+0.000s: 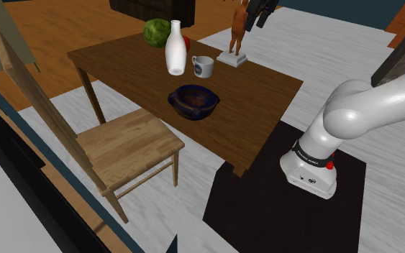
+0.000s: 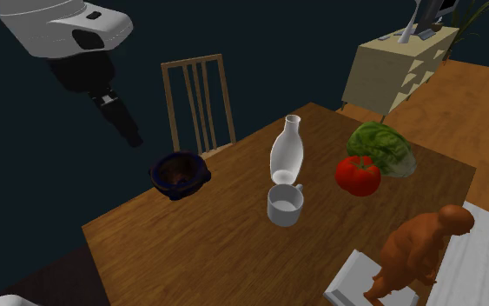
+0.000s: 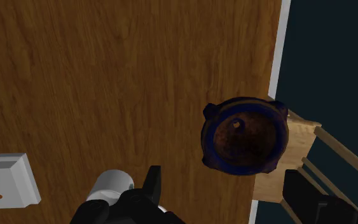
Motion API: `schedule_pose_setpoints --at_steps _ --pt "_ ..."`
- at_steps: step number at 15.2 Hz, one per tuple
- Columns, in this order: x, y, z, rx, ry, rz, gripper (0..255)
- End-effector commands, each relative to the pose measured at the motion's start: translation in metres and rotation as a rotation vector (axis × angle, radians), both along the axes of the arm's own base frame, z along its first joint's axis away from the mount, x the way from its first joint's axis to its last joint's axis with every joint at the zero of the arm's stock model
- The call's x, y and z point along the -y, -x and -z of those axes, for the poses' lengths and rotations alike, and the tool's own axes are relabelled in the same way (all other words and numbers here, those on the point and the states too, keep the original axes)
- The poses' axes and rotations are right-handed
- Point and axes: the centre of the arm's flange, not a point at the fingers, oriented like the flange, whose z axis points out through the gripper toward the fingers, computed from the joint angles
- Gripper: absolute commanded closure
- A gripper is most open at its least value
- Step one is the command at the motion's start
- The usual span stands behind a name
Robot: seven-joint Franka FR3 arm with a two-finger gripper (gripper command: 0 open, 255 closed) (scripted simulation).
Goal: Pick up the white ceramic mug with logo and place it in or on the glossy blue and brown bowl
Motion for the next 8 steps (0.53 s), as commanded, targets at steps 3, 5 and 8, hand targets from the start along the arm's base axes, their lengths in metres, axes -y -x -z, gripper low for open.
schedule_pose_setpoints --at_steps 3,5,8 --pt "0.014 -0.017 0.015 0.001 -0.001 0.002 0" --pt "0.027 -0.034 0.030 0.002 -0.001 0.003 0" --pt "0.048 -0.059 0.052 0.003 -0.002 0.006 0"
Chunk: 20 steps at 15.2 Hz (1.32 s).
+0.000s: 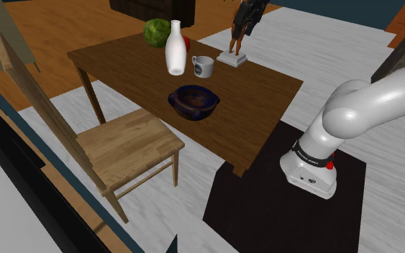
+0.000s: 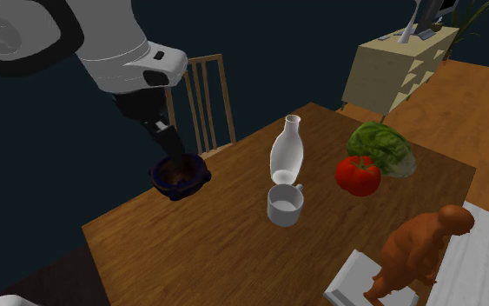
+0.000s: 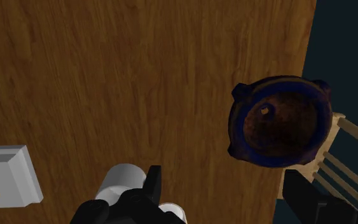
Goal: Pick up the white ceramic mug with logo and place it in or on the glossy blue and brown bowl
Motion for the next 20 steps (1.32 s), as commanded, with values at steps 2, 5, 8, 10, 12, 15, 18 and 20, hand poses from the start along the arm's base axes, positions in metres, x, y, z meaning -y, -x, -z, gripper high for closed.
schedule_pose_setpoints --at_steps 2,5,8,10,12,15,18,20 --pt "0.019 -0.024 0.020 0.003 0.000 0.002 0" --pt "0.039 -0.049 0.043 0.004 -0.001 0.005 0" --pt "0.060 -0.074 0.065 0.006 -0.002 0.007 0" --pt "0.074 -0.091 0.080 0.007 -0.003 0.009 0" --pt "0.087 -0.108 0.095 0.007 -0.003 0.010 0" --pt "0.108 -0.133 0.117 0.009 -0.004 0.013 0" --pt "0.129 -0.159 0.139 0.010 -0.005 0.015 0" --pt "0.143 -0.175 0.154 0.011 -0.006 0.017 0"
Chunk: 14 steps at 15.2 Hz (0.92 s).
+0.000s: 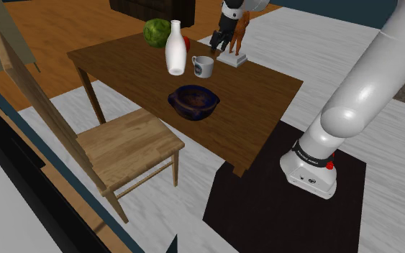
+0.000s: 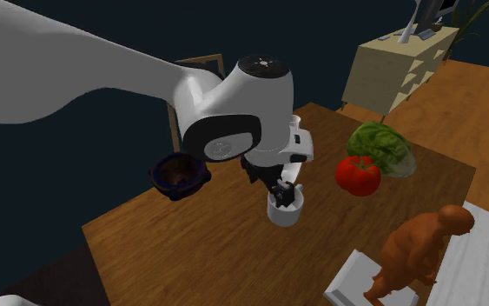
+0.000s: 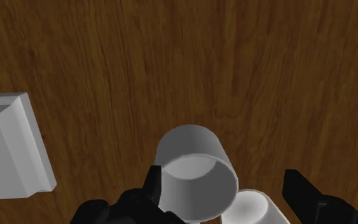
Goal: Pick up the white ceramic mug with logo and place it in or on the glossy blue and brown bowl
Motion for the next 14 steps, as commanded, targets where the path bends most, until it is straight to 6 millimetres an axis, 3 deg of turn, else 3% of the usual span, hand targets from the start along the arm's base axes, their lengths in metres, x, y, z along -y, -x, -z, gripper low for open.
schedule_pose_setpoints --at_steps 1,7,14 --pt "0.015 -0.019 0.017 0.001 0.000 0.001 0" --pt "0.057 -0.069 0.061 0.004 -0.002 0.006 0" --pt "0.057 -0.078 0.095 0.004 -0.002 0.006 0"
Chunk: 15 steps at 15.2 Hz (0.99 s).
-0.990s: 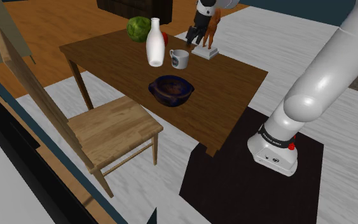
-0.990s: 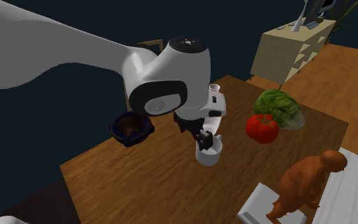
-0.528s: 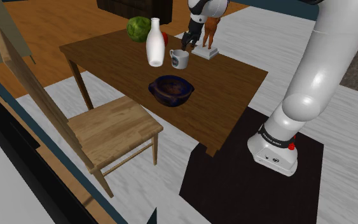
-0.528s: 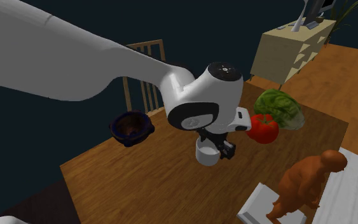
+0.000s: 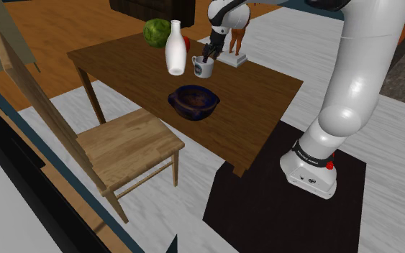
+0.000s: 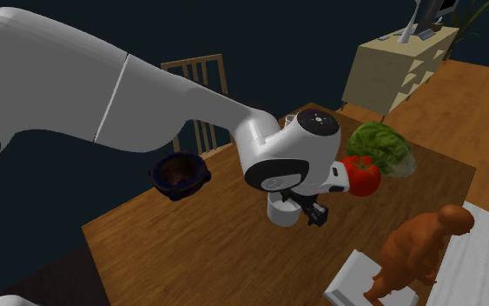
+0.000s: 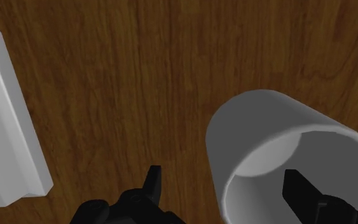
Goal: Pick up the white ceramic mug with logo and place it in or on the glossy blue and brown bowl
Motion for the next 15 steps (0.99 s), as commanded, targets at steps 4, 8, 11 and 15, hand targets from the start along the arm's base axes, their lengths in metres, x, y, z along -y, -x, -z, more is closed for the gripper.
schedule_pose_setpoints --at_steps 4,8,11,15 --pt "-0.0003 -0.0029 0.0134 0.000 0.000 0.000 0" --pt "-0.0003 -0.0029 0.0134 0.000 0.000 0.000 0" --pt "-0.0003 -0.0030 0.0134 0.000 0.000 0.000 255" --pt "-0.0003 -0.0030 0.0134 0.000 0.000 0.000 255"
